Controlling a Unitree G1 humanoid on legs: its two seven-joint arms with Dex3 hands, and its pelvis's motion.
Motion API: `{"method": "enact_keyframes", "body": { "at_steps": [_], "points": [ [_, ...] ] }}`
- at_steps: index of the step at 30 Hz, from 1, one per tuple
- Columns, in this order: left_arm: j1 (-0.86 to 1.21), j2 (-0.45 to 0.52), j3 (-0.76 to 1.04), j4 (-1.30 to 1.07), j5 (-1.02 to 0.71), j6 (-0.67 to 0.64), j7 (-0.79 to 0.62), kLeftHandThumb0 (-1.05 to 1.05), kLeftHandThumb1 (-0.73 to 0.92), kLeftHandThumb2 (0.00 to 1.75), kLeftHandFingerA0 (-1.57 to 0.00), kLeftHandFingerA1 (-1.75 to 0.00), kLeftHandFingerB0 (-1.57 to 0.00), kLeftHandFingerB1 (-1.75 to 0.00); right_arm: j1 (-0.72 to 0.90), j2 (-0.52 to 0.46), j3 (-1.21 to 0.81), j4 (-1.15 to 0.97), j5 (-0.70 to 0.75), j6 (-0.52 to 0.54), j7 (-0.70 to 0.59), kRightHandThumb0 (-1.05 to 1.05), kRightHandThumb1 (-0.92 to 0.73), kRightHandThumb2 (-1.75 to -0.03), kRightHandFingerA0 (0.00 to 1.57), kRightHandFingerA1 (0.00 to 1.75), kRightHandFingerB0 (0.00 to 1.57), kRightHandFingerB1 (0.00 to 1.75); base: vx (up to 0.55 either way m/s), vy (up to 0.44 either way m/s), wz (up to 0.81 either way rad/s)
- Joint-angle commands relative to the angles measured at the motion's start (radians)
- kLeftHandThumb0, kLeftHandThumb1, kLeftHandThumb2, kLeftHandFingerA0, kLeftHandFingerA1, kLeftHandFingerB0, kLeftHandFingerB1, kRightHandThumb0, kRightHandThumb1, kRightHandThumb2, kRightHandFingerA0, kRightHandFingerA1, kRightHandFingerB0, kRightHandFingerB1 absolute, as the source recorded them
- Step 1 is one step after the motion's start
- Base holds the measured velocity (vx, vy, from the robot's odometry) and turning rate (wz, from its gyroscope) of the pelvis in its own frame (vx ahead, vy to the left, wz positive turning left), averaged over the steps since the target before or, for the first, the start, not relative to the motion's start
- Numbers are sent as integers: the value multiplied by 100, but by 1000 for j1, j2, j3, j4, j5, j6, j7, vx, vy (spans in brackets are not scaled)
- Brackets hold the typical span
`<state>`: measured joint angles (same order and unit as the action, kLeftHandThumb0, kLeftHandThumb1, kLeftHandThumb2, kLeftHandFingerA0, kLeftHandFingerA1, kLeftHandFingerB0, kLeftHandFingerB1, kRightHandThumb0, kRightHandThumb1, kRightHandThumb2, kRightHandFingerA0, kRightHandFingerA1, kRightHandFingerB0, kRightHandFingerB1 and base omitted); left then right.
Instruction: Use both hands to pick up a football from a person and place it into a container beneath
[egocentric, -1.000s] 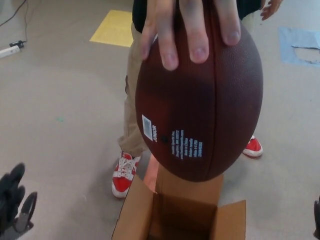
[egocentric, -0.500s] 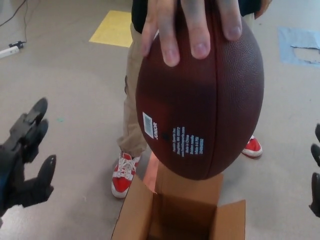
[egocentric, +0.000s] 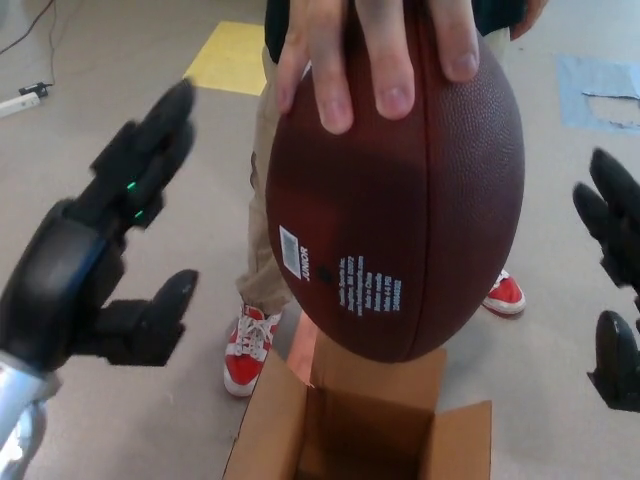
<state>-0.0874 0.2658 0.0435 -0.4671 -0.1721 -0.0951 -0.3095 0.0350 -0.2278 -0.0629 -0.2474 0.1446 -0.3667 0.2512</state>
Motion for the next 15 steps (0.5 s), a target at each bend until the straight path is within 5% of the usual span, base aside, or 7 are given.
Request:
{"method": "enact_keyframes", "body": {
  "at_steps": [1,4,5,8,10,12,15],
  "points": [
    [-156,24,-107,-276,-112,287,3,-103,68,108,0,-7,0,0,-45,-26,69,-280,156,90,62,-97,-71,-108,0,6,0,14,0,0,0],
    [-174,27,-115,-275,-110,295,-6,-104,68,108,0,-8,0,0,-71,-25,76,-282,117,108,54,-100,-71,-107,0,5,0,15,0,0,0],
    [-173,29,-114,-281,-119,305,-6,-104,82,63,0,0,0,0,-72,-27,78,-284,118,111,56,-97,-70,-104,0,6,0,16,0,0,0],
    [-174,37,-110,-298,-139,333,-8,-104,77,62,0,0,0,0,-67,-44,75,-300,122,133,65,-93,-67,-100,0,7,0,18,0,0,0],
    [-171,55,-86,-334,-228,411,-2,-82,47,56,0,0,0,0,-73,-76,68,-317,189,172,101,-84,-55,-83,0,0,0,14,0,0,0],
    [-169,75,-68,-345,-240,424,-12,-76,54,84,0,-2,0,-2,-69,-88,57,-330,183,187,97,-82,-52,-82,0,0,0,15,0,0,0],
    [-169,87,-52,-346,-258,435,-20,-72,52,82,0,-5,0,-4,-61,-110,38,-349,185,213,97,-81,-51,-83,0,0,0,15,0,0,0]
  ]
}}
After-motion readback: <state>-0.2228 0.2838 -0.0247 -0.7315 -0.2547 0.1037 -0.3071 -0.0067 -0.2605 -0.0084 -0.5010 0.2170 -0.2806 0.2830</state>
